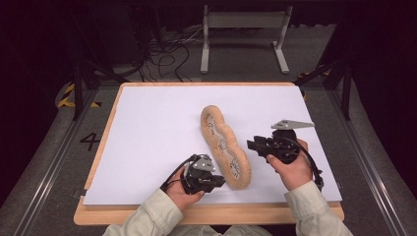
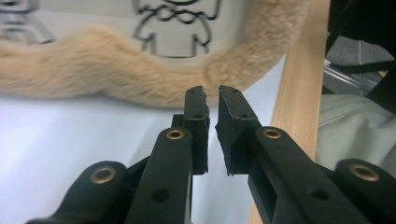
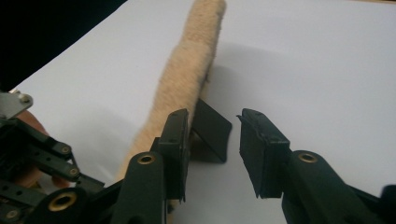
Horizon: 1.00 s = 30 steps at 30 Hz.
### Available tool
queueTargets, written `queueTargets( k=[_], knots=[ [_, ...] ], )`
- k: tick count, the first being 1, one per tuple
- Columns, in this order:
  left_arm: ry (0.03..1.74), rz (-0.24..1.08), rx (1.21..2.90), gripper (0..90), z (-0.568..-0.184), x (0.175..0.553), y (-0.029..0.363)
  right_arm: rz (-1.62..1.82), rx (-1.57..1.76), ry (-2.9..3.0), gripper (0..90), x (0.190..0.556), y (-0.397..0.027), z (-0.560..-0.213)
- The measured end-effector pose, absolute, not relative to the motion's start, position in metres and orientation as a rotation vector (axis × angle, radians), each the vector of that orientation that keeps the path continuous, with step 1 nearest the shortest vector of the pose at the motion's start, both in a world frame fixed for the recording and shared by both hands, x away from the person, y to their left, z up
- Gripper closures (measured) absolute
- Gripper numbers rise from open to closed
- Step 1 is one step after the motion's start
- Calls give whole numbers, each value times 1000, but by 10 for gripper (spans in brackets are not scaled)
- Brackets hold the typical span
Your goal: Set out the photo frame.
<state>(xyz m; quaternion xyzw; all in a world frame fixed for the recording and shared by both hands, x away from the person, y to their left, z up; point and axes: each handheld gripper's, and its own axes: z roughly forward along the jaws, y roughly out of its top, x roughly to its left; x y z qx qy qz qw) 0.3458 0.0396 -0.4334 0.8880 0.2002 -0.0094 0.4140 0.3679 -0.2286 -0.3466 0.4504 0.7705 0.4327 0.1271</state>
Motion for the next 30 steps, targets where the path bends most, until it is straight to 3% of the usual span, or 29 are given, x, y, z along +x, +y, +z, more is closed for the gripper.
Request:
queueTargets(
  k=[6,14,19,23,30],
  knots=[
    [573,29,2201,803,-428,351,69,1183,1241,2320,552,386,-192,-332],
    [673,82,2141,786,-422,354,105,1052,1281,2400,464,414,-160,-350],
    [693,82,2132,791,-423,357,112,934,1329,2453,516,428,-149,-359],
    [692,84,2135,793,-423,357,112,880,1372,2491,609,432,-143,-362],
    [692,79,2130,798,-422,356,112,859,1452,2462,635,432,-142,-360]
  ],
)
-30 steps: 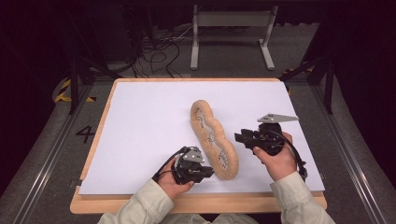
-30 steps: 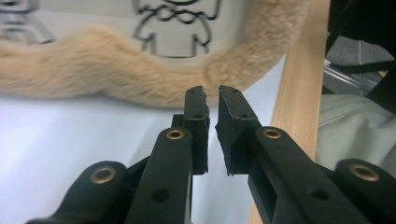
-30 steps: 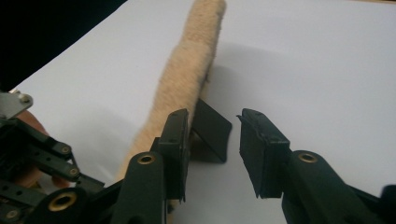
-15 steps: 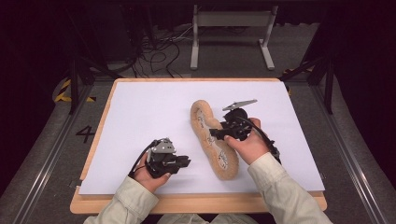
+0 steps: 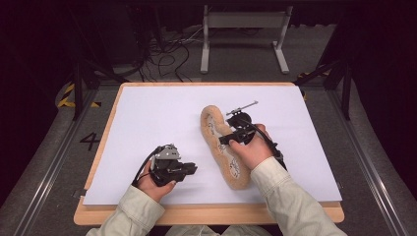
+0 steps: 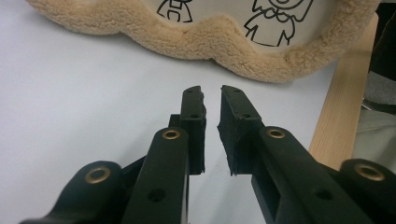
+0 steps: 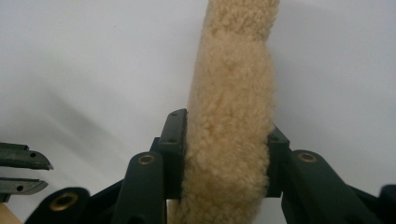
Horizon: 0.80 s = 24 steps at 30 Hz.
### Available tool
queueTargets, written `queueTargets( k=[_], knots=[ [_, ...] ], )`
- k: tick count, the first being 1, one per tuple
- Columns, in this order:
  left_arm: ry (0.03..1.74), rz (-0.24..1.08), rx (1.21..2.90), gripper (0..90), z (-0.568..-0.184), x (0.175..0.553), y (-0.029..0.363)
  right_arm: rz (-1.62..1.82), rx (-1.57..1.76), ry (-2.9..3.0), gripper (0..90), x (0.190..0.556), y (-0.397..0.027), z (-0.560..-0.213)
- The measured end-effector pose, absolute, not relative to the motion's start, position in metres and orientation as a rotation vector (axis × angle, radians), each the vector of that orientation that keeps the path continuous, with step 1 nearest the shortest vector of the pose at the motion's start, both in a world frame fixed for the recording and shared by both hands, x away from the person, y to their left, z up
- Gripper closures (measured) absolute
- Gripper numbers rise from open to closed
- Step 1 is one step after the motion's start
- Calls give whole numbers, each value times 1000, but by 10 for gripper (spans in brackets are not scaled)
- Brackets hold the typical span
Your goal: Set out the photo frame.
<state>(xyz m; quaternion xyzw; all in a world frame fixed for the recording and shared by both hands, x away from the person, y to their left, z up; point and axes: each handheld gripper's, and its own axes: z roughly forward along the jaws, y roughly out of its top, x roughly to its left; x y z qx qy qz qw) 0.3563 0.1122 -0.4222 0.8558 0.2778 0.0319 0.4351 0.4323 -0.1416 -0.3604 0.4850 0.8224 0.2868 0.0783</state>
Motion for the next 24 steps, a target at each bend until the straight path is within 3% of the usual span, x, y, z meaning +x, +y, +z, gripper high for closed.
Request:
queueTargets(
  k=[12,24],
  knots=[
    [706,81,2114,807,-421,357,117,848,1400,2495,667,435,-144,-348],
    [762,96,2075,809,-421,357,132,847,914,2749,668,437,-144,-322]
  ],
)
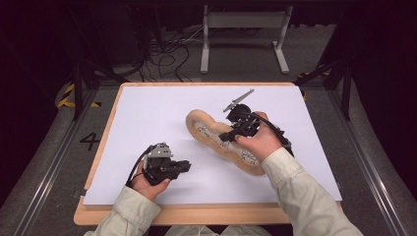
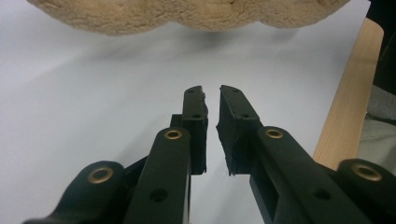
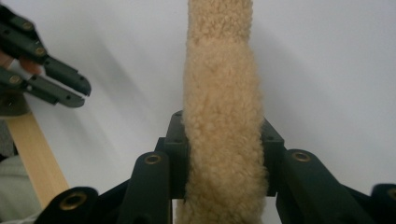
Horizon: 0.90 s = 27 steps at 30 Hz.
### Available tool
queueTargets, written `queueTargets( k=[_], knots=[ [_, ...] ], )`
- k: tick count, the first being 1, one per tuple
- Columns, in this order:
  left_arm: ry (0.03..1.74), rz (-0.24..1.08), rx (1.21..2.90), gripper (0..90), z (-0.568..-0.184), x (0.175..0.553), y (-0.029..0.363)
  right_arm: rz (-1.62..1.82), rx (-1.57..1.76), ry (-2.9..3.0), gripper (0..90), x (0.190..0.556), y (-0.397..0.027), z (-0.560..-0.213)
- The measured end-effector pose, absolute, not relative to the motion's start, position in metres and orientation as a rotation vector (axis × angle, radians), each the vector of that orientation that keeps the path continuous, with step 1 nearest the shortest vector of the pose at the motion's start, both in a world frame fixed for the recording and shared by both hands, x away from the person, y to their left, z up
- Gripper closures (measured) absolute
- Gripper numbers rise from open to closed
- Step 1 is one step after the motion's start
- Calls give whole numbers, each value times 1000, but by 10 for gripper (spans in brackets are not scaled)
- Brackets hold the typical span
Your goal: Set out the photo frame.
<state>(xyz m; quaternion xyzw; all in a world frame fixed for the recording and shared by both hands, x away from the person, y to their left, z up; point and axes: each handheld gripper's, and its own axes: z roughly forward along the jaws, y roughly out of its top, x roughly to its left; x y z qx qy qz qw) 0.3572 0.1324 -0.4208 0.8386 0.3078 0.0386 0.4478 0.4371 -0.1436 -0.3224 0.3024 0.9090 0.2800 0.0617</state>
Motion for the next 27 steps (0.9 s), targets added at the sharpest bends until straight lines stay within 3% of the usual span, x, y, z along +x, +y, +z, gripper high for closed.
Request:
queueTargets(
  k=[9,27],
  knots=[
    [789,98,2055,809,-421,358,140,896,563,2862,668,440,-142,-321],
    [755,85,2062,807,-421,359,136,954,252,3029,666,453,-145,-342]
  ],
)
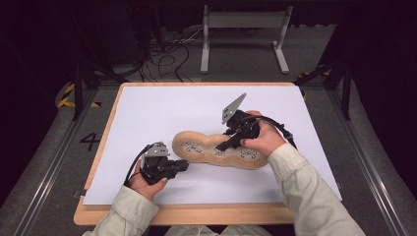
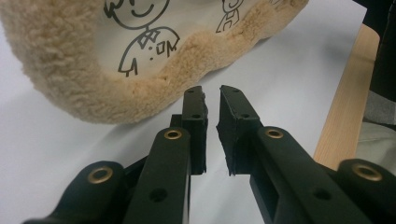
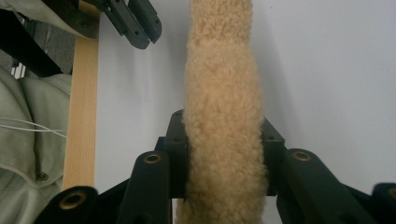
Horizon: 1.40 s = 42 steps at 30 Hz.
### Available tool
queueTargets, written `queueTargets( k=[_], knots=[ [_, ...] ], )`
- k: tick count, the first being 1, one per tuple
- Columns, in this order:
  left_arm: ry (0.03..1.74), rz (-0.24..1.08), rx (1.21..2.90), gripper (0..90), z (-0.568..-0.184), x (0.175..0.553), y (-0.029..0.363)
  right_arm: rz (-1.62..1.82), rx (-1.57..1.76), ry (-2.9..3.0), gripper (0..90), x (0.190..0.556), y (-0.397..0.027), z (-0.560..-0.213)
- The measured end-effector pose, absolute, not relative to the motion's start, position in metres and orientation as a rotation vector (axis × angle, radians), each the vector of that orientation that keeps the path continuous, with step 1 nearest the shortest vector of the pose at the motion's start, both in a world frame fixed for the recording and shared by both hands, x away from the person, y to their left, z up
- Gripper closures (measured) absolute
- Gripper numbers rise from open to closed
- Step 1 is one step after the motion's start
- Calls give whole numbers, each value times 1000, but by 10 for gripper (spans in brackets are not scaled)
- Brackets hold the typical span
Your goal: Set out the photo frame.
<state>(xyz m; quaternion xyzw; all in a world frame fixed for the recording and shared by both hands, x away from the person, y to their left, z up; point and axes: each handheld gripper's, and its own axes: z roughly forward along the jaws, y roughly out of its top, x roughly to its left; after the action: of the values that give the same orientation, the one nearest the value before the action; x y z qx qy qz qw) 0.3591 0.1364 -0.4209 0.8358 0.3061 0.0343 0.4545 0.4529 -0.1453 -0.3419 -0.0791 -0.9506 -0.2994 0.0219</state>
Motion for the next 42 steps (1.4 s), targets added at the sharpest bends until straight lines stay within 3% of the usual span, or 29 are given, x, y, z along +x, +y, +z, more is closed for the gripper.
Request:
queueTargets(
  k=[10,28,34,36,42],
  knots=[
    [755,82,2067,807,-422,358,136,-865,-76,-2975,663,457,-143,-352],
    [760,73,2065,806,-423,358,136,-838,-103,-3135,628,461,-145,-352],
    [768,71,2067,803,-423,358,137,-868,-174,-3153,516,464,-147,-352],
    [774,78,2061,798,-423,358,138,-891,-238,-3144,440,466,-149,-352],
    [789,106,2056,741,-423,356,142,-952,-286,-3130,398,461,-156,-344]
  ],
)
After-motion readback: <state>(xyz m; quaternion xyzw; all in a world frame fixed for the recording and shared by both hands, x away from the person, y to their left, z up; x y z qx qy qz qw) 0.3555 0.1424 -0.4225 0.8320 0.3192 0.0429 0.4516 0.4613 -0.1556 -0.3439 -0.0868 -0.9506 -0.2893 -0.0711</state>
